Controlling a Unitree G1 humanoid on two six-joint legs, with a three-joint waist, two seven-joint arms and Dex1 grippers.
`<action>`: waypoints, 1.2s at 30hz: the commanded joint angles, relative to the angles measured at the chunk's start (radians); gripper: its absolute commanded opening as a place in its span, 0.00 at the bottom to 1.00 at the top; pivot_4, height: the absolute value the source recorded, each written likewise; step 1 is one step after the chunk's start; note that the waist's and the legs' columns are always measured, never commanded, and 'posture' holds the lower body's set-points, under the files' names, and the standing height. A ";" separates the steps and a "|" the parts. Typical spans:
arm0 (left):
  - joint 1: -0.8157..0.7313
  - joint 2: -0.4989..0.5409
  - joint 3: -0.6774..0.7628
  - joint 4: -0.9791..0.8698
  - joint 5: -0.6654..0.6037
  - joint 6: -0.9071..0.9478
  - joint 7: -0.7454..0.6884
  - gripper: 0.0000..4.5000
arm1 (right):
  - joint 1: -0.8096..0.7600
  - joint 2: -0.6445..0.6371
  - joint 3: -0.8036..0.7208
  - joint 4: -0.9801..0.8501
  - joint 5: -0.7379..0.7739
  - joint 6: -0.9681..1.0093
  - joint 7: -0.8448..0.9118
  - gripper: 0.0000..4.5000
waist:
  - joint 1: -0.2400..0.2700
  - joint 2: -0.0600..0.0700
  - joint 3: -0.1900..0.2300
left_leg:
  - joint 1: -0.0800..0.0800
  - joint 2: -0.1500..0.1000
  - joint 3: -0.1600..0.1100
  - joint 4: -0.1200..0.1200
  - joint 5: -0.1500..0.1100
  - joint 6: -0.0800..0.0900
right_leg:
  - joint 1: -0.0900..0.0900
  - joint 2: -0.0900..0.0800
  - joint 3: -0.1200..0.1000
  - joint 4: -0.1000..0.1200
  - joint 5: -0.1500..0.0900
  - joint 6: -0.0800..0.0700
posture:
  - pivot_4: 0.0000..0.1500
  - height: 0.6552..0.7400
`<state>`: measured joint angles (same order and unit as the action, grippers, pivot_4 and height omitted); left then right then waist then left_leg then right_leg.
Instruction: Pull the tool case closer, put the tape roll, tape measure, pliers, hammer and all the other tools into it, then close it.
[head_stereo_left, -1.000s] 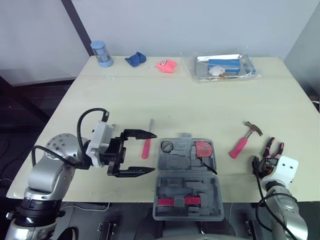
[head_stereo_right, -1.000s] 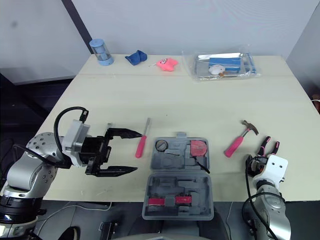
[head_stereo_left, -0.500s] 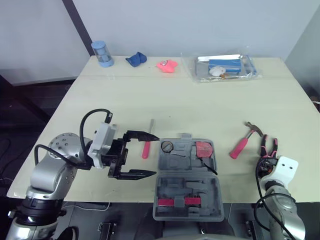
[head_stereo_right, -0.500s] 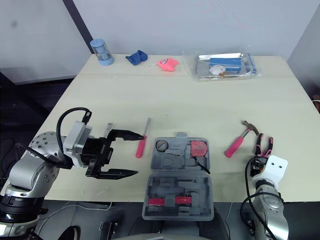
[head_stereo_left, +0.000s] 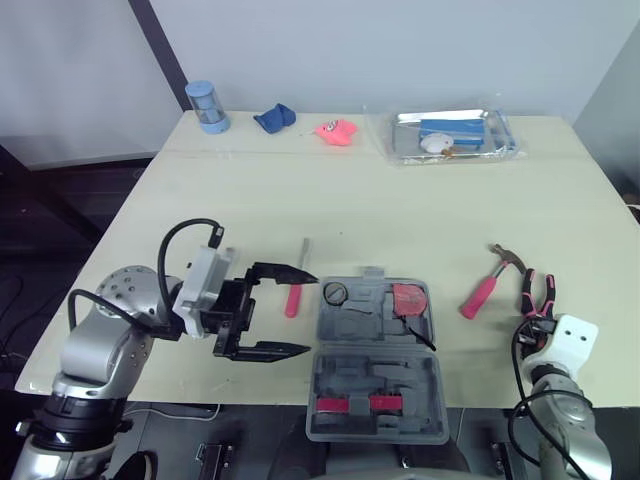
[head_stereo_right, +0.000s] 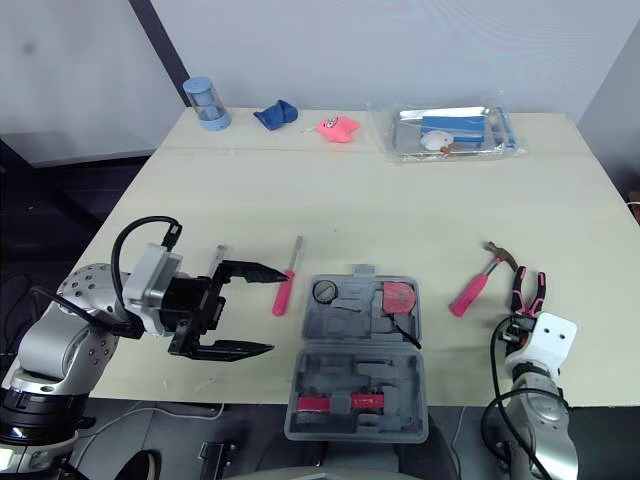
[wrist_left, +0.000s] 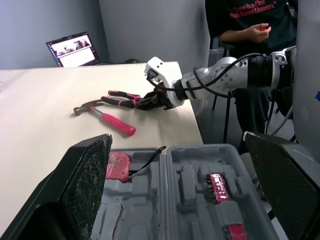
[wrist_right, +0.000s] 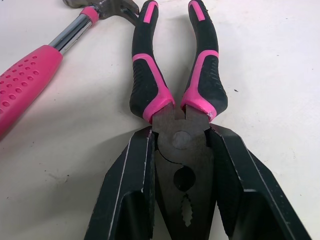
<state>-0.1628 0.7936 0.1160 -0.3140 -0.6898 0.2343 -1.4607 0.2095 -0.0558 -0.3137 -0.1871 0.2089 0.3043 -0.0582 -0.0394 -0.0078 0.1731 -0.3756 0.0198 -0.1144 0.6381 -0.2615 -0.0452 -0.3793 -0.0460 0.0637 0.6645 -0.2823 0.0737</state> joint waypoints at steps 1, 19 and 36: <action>-0.014 0.001 0.021 -0.016 -0.027 0.001 0.007 1.00 | 0.024 -0.014 -0.053 -0.002 0.013 0.003 -0.011 0.22 | 0.000 0.000 0.000 | 0.000 0.000 0.000 0.000 0.000 0.000 | 0.000 0.000 0.000 0.000 0.000 0.000 | 1.00 1.00; -0.050 0.006 0.005 0.020 -0.031 -0.020 -0.045 1.00 | 0.097 -0.357 -0.095 -0.194 0.156 0.029 0.375 0.22 | -0.007 0.008 0.003 | 0.000 0.000 0.002 0.000 0.000 0.000 | 0.000 0.000 0.002 0.000 0.000 0.000 | 1.00 1.00; -0.018 0.070 0.069 0.133 -0.001 -0.096 -0.119 1.00 | -0.331 -0.850 0.336 -0.332 0.244 0.323 0.940 0.22 | -0.004 0.006 0.004 | -0.002 0.000 -0.001 0.002 0.000 0.000 | 0.000 0.000 -0.001 -0.001 0.000 0.000 | 1.00 1.00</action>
<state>-0.1919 0.8460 0.1540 -0.1818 -0.6918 0.1593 -1.5434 -0.0709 -0.8853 -0.0231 -0.4926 0.4673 0.6142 0.8364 -0.0438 -0.0019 0.1775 -0.3782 0.0198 -0.1156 0.6402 -0.2614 -0.0451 -0.3798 -0.0456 0.0621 0.6635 -0.2822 0.0739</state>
